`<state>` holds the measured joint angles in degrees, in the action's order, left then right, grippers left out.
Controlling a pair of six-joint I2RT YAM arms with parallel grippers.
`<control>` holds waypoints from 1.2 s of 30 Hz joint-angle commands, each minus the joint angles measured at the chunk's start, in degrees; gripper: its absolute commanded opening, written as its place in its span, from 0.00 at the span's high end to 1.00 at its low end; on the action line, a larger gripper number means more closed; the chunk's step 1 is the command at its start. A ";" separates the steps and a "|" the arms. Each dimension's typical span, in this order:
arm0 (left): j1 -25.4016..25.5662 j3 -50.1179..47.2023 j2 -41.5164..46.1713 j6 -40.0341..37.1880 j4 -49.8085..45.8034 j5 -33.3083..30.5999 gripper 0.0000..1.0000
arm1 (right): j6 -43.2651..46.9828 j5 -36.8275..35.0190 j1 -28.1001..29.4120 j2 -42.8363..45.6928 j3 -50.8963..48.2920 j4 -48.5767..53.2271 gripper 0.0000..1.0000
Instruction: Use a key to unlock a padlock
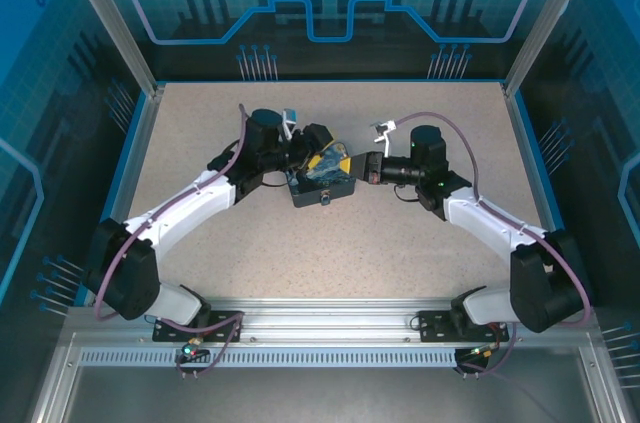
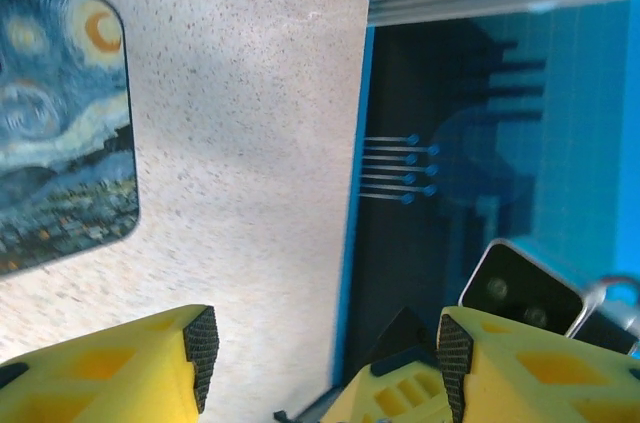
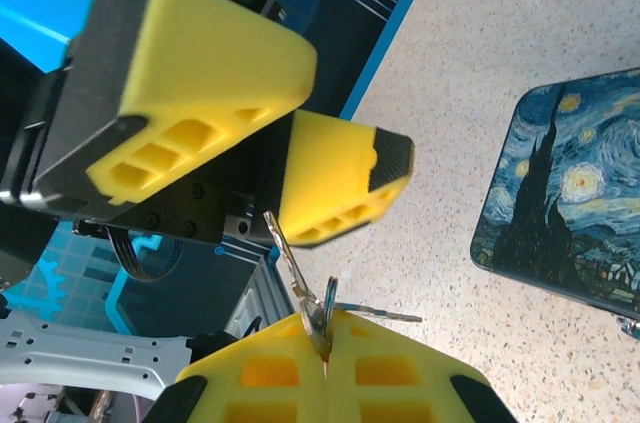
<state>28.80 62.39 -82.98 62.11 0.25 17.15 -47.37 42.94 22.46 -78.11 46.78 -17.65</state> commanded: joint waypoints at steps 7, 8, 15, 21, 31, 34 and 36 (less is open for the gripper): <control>-0.19 1.75 -0.72 -18.16 3.79 8.71 0.53 | -0.32 3.87 -0.49 -3.53 3.31 1.83 1.00; -0.11 1.68 -0.92 -18.18 4.13 9.42 0.53 | -0.47 3.95 -0.49 -3.58 3.25 1.88 1.00; -0.06 0.25 -1.73 -17.09 7.35 11.52 0.57 | -0.58 4.76 -0.46 -4.34 3.26 1.84 1.00; -0.05 0.02 -2.69 -16.99 7.56 12.06 0.64 | -0.91 4.80 -0.45 -4.42 3.25 1.41 1.00; 0.19 -1.66 -3.84 -16.71 9.18 12.25 0.64 | -0.71 4.72 -0.41 -4.56 3.27 1.41 1.00; 0.36 -1.57 -3.86 -16.58 9.63 12.40 0.71 | -1.01 4.87 -0.40 -4.86 3.25 1.17 1.00; 0.46 -1.57 -3.97 -16.58 9.80 12.48 0.73 | -1.05 4.71 -0.46 -5.04 3.29 1.03 1.00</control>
<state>28.99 61.54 -86.74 46.39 8.01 28.01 -48.03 46.74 22.44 -82.35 48.47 -16.34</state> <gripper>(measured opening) 0.279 0.045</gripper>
